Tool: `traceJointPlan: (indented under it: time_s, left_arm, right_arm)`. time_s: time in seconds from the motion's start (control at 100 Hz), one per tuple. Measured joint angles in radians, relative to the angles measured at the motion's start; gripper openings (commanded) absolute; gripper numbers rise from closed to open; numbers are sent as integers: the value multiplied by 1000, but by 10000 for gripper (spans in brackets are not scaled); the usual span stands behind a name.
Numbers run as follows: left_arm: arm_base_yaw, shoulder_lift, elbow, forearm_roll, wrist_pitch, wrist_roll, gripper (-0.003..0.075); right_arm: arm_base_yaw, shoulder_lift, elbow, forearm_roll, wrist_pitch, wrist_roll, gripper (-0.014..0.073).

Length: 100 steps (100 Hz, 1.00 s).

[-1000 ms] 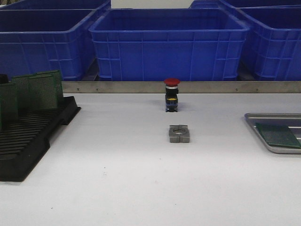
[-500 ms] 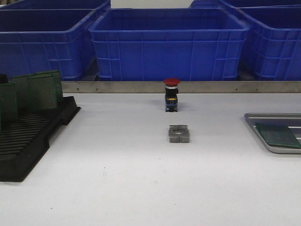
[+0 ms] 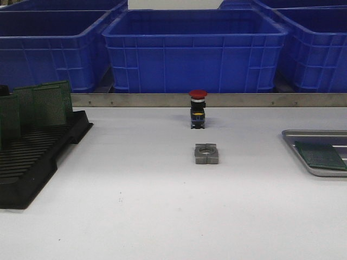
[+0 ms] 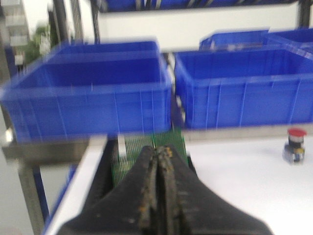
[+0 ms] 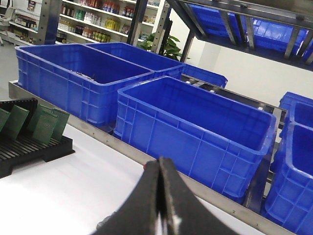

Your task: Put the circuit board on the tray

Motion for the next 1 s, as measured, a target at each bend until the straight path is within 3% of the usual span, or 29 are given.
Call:
traceJointPlan:
  time_s: [0.11,0.25,1.0]
  left_arm:
    - [2,0,120,126,-22,-154,-20]
    - [2,0,147,185,-56,-218,-20]
    - [2,0,147,266,-41,-232,-20]
  right_arm:
    - [0,0,0,0,0,0,-107]
    - [0,0,0,0,2,0,-107]
    - [0,0,0,1,2,0,-107]
